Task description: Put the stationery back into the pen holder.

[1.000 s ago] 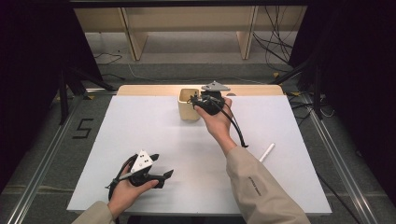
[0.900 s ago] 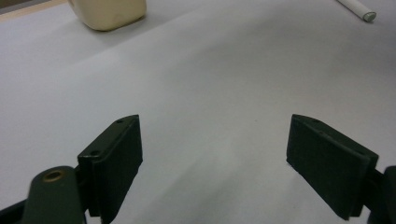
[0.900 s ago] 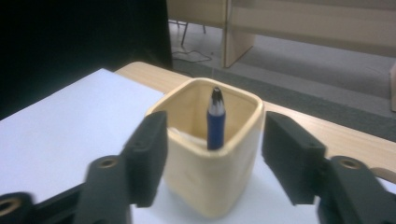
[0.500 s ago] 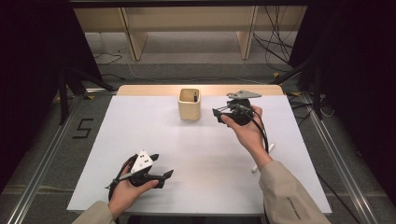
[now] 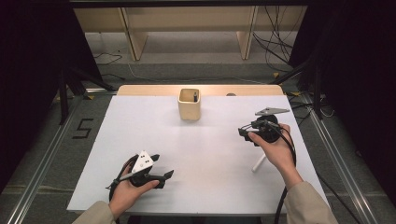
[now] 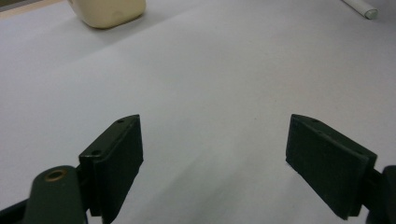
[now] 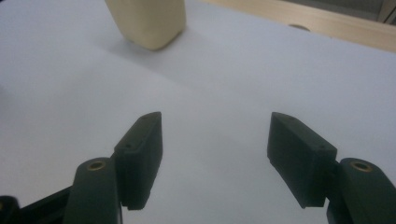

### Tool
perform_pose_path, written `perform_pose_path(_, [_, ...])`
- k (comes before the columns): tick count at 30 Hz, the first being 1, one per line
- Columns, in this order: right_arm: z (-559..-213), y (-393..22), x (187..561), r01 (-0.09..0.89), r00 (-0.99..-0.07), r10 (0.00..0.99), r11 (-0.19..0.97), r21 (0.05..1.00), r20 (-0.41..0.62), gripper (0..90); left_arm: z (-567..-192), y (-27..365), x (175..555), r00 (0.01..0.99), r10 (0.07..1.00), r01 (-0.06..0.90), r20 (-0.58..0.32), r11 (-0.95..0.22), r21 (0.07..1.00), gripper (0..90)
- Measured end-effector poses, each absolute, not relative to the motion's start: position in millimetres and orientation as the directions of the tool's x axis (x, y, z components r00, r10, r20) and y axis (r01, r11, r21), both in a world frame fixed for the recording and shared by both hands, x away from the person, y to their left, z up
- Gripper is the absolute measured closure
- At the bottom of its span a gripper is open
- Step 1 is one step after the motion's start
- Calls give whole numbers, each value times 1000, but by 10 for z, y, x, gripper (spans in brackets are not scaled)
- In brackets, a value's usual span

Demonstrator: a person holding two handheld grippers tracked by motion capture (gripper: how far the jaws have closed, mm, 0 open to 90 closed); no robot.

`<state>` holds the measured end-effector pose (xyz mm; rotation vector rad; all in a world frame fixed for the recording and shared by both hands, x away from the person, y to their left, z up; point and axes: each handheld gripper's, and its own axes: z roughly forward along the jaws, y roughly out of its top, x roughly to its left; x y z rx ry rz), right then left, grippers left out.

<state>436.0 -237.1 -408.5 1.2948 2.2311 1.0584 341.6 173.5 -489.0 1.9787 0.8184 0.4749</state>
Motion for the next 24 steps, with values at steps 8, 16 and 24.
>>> perform_pose_path(8, [-4232, -2553, 4297, 663, -479, 875, 305, 684, 74, 395, -4887, 1724, 3405, 708, 706, 356, 4, -362, 861, 191])
perform_pose_path(16, [-4271, -2646, 4284, 696, -439, 898, 313, 646, 38, 484, -4886, 1720, 3403, 707, 707, 357, 0, -357, 863, 196])
perform_pose_path(24, [-4296, -2684, 4106, 696, -532, 846, 408, 591, 43, 889, -4883, 1722, 3402, 708, 706, 357, 0, -358, 863, 200])
